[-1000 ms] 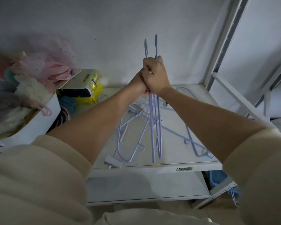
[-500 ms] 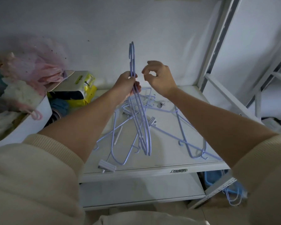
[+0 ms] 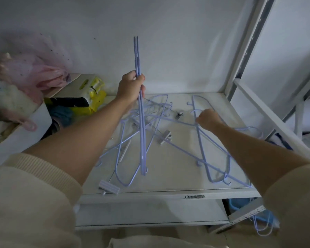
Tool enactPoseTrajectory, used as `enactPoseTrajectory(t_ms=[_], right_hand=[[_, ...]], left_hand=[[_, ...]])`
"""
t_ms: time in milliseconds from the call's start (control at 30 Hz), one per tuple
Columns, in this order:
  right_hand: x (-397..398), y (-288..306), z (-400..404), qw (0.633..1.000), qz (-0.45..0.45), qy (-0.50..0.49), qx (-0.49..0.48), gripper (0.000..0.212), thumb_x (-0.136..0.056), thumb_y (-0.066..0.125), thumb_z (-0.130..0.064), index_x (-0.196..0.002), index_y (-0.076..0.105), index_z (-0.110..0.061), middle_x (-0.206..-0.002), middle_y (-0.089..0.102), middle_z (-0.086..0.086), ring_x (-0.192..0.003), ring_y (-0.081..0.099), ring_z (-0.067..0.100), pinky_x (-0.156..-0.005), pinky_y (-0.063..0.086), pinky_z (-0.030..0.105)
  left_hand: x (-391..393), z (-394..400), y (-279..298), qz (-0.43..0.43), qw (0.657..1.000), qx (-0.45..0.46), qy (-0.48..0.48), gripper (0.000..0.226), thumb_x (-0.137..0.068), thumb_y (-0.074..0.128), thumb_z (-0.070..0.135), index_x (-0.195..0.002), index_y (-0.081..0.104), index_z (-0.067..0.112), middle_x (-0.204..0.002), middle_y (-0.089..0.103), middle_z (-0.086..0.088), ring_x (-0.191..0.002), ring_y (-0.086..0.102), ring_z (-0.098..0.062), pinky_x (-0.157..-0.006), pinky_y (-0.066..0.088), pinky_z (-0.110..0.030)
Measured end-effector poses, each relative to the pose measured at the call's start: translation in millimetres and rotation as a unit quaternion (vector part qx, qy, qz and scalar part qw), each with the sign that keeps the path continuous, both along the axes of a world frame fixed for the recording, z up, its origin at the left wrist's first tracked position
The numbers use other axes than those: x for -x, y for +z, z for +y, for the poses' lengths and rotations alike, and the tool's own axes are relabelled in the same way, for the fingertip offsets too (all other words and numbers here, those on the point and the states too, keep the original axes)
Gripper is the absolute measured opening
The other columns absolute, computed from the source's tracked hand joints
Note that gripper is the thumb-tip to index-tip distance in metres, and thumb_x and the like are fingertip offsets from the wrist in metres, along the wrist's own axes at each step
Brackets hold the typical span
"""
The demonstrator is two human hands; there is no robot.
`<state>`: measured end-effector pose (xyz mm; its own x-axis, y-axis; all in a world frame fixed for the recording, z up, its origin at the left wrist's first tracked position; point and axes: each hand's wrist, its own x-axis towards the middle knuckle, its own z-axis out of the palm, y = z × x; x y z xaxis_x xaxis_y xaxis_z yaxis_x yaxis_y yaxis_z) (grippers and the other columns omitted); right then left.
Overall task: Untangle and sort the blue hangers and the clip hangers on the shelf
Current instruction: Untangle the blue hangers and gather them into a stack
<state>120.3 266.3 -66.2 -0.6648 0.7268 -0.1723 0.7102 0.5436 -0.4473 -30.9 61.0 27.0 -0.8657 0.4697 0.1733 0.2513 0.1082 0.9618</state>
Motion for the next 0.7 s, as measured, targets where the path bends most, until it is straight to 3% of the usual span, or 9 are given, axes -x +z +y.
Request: enactPoseTrajectory(t_ms=[100,200,300,400,467,533,700], right_hand=[[7.0,-22.3,-3.9,1.000,-0.017,-0.015,0.015,0.034,-0.087,0.056,-0.015,-0.116,0.057,0.003,-0.121,0.060,0.023,-0.113,0.059,0.037,-0.083,0.046,0.032],[11.8,-28.6,-7.6,0.998,-0.009,-0.055,0.043,0.044,-0.085,0.058,-0.006,-0.127,0.046,0.004,-0.128,0.055,0.025,-0.118,0.056,0.039,-0.091,0.048,0.037],[15.2,-30.2,-6.3,0.992,0.017,-0.087,0.092,0.051,-0.089,0.054,-0.004,-0.135,0.035,0.007,-0.131,0.052,0.026,-0.120,0.054,0.040,-0.093,0.048,0.039],[15.9,-28.7,-3.8,0.986,0.053,-0.106,0.121,0.039,-0.094,0.044,-0.007,-0.130,0.043,0.008,-0.126,0.054,0.026,-0.116,0.055,0.038,-0.078,0.044,0.032],[15.1,-22.9,-4.4,0.982,0.088,-0.106,0.127,0.037,-0.094,0.040,-0.012,-0.123,0.052,0.008,-0.106,0.055,0.023,-0.099,0.057,0.035,-0.067,0.039,0.028],[13.0,-14.3,-5.0,0.981,0.122,-0.105,0.107,0.036,-0.093,0.040,-0.017,-0.116,0.057,0.006,-0.098,0.054,0.018,-0.099,0.058,0.036,-0.069,0.036,0.029],[8.4,14.4,-6.4,0.981,0.144,-0.080,0.097,0.040,-0.095,0.039,-0.022,-0.116,0.059,0.005,-0.120,0.061,0.027,-0.111,0.059,0.040,-0.079,0.045,0.039]], left_hand=[[5.5,-8.6,-3.6,0.015,1.000,-0.005,0.011,0.026,-0.091,0.044,0.007,-0.067,0.049,0.017,-0.031,0.043,0.005,-0.026,0.038,-0.010,-0.040,0.033,-0.023],[2.9,-15.8,-3.0,-0.010,0.999,-0.035,0.005,0.027,-0.094,0.041,0.003,-0.069,0.046,0.014,-0.032,0.040,0.006,-0.027,0.033,-0.009,-0.034,0.031,-0.016],[0.5,-18.7,-2.9,-0.018,0.999,-0.047,-0.005,0.028,-0.095,0.040,0.002,-0.070,0.046,0.014,-0.044,0.039,-0.002,-0.027,0.034,-0.007,-0.032,0.029,-0.015],[0.3,-21.3,0.2,-0.030,0.998,-0.048,-0.015,0.029,-0.095,0.039,0.003,-0.069,0.046,0.014,-0.038,0.039,0.004,-0.027,0.033,-0.009,-0.033,0.028,-0.014],[1.0,-23.8,3.3,-0.038,0.998,-0.047,-0.022,0.029,-0.095,0.038,0.003,-0.070,0.046,0.015,-0.037,0.038,0.007,-0.027,0.033,-0.009,-0.034,0.028,-0.013],[0.5,-26.8,6.6,-0.047,0.997,-0.048,-0.029,0.029,-0.095,0.037,0.003,-0.070,0.046,0.015,-0.038,0.038,0.006,-0.028,0.033,-0.009,-0.035,0.027,-0.013],[-2.0,-35.7,17.9,-0.068,0.995,-0.060,-0.039,0.028,-0.095,0.036,0.002,-0.072,0.045,0.015,-0.038,0.037,0.007,-0.028,0.031,-0.006,-0.035,0.024,-0.010]])
